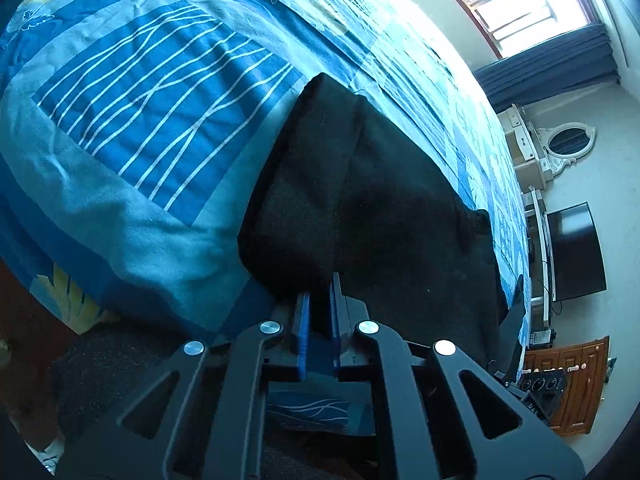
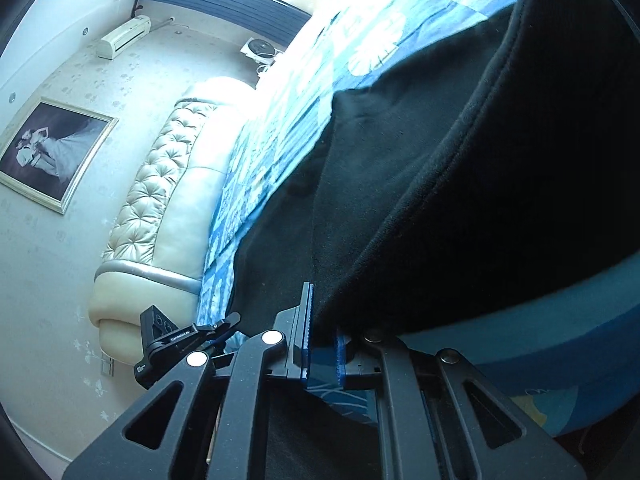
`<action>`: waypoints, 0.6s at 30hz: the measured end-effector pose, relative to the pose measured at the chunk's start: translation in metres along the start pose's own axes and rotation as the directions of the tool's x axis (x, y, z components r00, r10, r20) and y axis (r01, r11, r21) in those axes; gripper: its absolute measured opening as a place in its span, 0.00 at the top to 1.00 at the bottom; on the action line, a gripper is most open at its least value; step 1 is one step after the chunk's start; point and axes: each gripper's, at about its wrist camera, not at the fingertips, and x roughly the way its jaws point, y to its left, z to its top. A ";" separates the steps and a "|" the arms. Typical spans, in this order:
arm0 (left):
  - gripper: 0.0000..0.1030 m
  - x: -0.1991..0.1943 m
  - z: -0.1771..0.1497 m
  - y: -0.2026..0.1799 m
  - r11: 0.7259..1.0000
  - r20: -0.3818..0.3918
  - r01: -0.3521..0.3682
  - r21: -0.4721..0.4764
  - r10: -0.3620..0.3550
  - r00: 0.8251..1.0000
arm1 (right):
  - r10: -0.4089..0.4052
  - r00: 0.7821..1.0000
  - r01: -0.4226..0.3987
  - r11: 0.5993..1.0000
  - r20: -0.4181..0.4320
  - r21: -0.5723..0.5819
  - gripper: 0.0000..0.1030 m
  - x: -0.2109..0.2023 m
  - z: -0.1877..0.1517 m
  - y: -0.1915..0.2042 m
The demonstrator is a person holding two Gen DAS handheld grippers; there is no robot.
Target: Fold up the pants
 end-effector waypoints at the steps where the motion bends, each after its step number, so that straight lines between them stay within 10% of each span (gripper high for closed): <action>1: 0.93 0.003 -0.001 0.003 1.000 -0.005 0.006 -0.007 -0.006 1.000 | -0.008 1.000 0.008 1.000 -0.008 0.015 0.91 0.003 -0.003 -0.009; 6: 0.92 0.000 0.003 -0.006 1.000 0.001 -0.008 0.027 0.008 1.000 | 0.008 1.000 -0.008 1.000 -0.025 0.012 0.90 0.004 0.002 -0.013; 12: 0.85 -0.020 -0.011 -0.042 0.967 0.049 -0.097 0.234 0.088 0.995 | -0.086 0.996 0.086 0.996 0.016 -0.002 0.66 -0.039 0.019 -0.013; 18: 0.56 -0.023 0.002 -0.079 0.936 0.128 -0.127 0.328 0.090 0.988 | -0.246 0.942 0.256 0.967 0.226 -0.014 0.55 -0.118 0.084 -0.017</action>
